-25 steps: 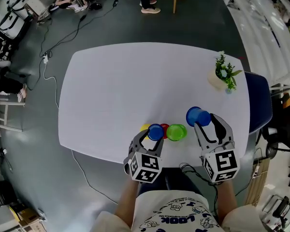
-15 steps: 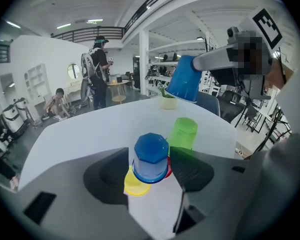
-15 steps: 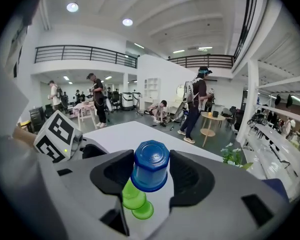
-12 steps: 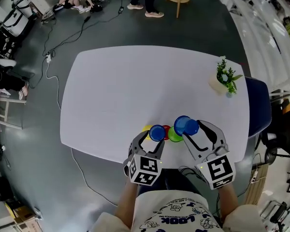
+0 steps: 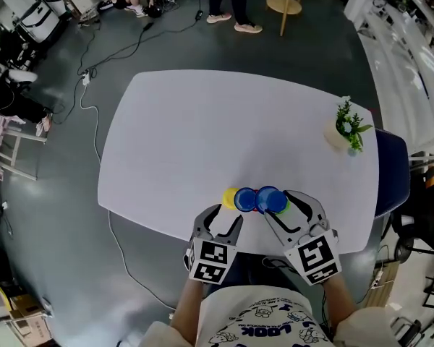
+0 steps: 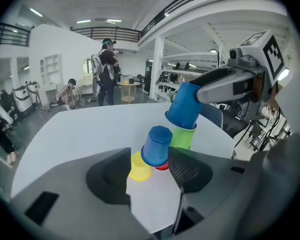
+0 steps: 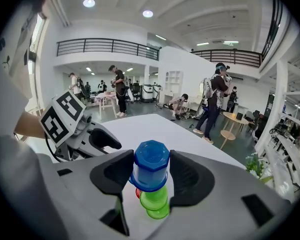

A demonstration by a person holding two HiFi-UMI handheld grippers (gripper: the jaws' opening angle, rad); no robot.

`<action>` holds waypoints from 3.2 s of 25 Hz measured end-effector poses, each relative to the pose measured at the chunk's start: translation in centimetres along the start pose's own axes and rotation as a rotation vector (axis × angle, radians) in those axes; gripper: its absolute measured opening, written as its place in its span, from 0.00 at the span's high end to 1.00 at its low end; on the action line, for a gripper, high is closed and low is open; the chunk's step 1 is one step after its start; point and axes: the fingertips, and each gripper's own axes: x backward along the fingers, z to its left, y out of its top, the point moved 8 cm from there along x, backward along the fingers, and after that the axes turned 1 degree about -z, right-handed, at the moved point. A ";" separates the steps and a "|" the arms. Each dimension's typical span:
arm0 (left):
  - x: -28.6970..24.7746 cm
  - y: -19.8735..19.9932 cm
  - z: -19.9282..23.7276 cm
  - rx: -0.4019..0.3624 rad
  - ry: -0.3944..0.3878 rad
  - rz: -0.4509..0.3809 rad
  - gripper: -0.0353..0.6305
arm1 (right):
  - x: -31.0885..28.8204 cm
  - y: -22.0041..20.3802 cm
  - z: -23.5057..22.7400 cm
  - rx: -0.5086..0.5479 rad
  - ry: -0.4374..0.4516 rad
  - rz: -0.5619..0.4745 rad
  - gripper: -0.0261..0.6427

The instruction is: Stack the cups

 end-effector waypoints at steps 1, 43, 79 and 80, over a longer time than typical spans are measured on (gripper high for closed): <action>0.3 -0.2 0.3 0.013 0.002 0.000 0.59 | -0.3 0.1 0.2 0.005 0.004 0.004 0.60; 8.1 10.1 3.3 0.036 0.190 -0.364 0.83 | 6.8 4.5 -5.8 -0.190 -0.448 -0.362 0.82; 15.4 14.8 1.2 0.071 0.355 -0.624 0.92 | 11.0 7.2 -3.9 -0.239 -0.548 -0.529 0.94; 15.5 14.7 1.2 0.069 0.356 -0.624 0.92 | 11.0 7.2 -3.8 -0.239 -0.548 -0.529 0.94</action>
